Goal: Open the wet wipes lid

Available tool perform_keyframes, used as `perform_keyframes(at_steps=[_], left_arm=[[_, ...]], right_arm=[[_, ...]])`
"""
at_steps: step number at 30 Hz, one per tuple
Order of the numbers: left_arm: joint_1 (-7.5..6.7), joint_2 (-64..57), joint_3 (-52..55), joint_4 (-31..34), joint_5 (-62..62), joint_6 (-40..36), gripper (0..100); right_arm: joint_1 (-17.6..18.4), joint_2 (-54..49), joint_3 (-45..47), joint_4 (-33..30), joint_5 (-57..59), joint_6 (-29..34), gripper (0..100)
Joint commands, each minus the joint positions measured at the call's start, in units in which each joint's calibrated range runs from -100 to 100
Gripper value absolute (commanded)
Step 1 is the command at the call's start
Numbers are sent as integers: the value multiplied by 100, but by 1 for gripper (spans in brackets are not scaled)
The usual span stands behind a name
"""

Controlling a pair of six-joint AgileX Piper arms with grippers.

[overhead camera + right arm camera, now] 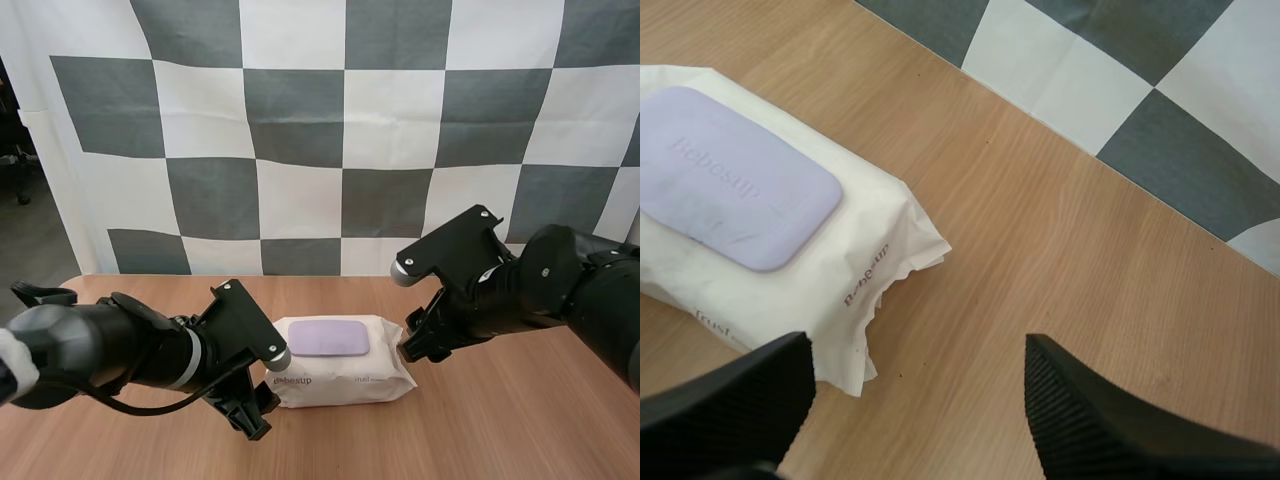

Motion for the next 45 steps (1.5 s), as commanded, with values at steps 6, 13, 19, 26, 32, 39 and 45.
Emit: perform_keyframes(at_steps=[6,13,19,26,32,39,45], left_arm=[[2,883,-5,-992,-283,904,100],[2,1690,-75,-1648,69,1417,100],[2,1871,-218,-1893,526,1417,100],[2,1871,-331,-1971,583,1417,100],[2,1871,-331,-2302,583,1417,78],[2,1871,-331,-2324,564,1417,19],[2,1871,-331,-2317,506,1417,0]], right_arm=[[3,5,-3,-5,-1,-2,100],[3,5,-3,-5,-1,-2,100],[3,5,-3,-5,61,0,100],[3,16,-3,-5,235,0,100],[3,16,-3,146,421,0,100],[3,16,-3,405,748,-26,100],[3,16,-3,521,847,-145,100]])
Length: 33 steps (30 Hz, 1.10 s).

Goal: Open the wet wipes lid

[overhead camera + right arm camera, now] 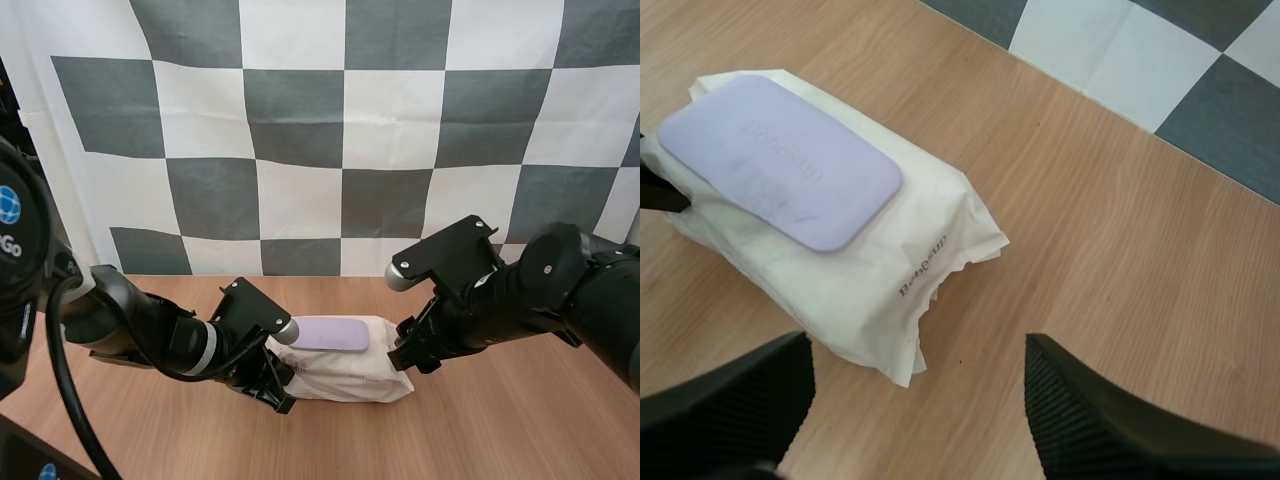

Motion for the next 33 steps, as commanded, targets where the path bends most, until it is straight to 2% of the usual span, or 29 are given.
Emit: perform_keyframes(at_steps=[1,11,16,22,29,33], left_arm=[[2,0,-1,7,-25,69,0],[2,0,-1,93,76,69,0],[2,0,-1,136,191,69,0],[2,0,-1,218,191,69,0],[2,0,-1,245,313,69,0],[2,0,-1,262,332,69,0]], right_arm=[[3,9,-3,168,164,-237,100],[6,34,-3,1448,813,-2089,100],[6,424,-3,1587,1469,-3039,100],[6,536,-3,1567,1527,-3929,100],[6,536,-3,1807,1526,-4722,100],[58,536,-3,1959,1526,-4722,100]])
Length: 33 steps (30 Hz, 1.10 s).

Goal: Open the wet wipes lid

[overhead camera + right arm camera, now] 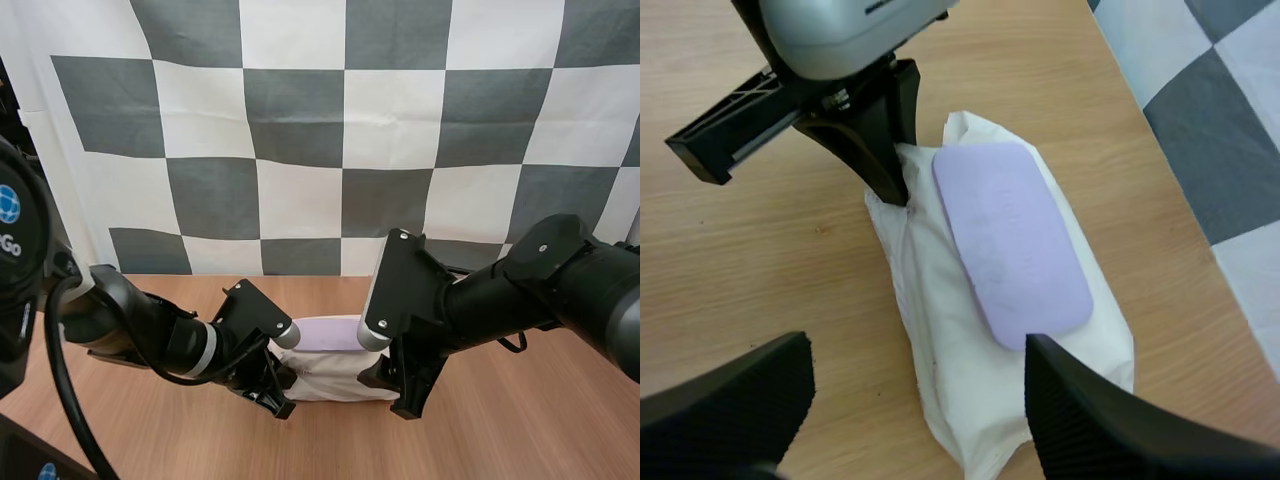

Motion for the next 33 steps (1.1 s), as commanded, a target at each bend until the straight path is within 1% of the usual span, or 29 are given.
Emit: perform_keyframes(at_steps=[1,2,6,11,14,19,23,29,30,31,33], left_arm=[[2,0,-1,-1,8,69,0],[2,0,-1,8,8,69,0],[2,0,-1,44,15,69,0],[2,0,-1,44,15,69,0],[2,0,-1,56,15,69,0],[2,0,-1,55,32,69,0],[2,0,-1,68,36,69,0],[2,0,-1,67,73,69,0],[2,0,-1,67,97,69,0],[2,0,-1,67,142,69,0],[2,0,-1,67,282,69,0]], right_arm=[[87,38,-3,31,-19,-112,100],[123,63,-3,31,-19,-112,100],[455,371,-3,-5,-928,-112,100],[830,850,-3,-240,-1874,-112,100],[1029,1069,-3,-431,-2630,-112,100],[1288,1361,-3,-684,-3194,62,100],[1371,1512,-3,-775,-3626,91,100],[1371,1614,-3,-972,-3780,91,100],[1371,1614,-3,-982,-3780,91,98],[1371,1614,-3,-982,-3780,91,91],[1371,1614,-3,-969,-3780,91,79]])
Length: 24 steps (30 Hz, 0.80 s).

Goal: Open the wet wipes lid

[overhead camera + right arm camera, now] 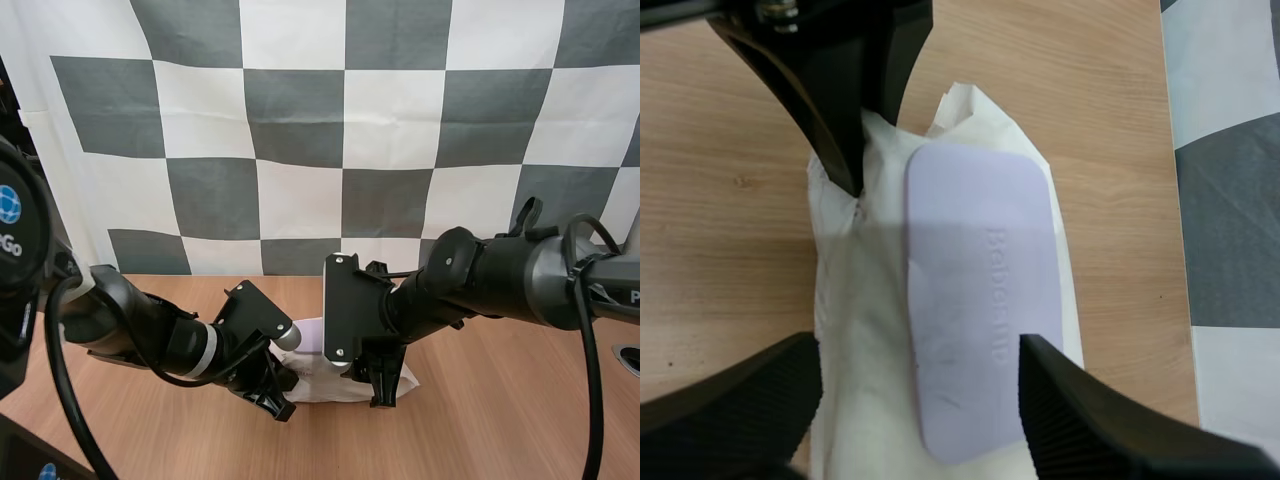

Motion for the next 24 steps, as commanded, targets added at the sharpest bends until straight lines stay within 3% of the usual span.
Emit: perform_keyframes(at_steps=[1,24], left_arm=[[2,0,-1,-6,103,69,0],[2,0,-162,61,585,69,0]], right_arm=[[0,5,-3,10,-2,2,75],[40,173,-3,266,-382,-202,71]])
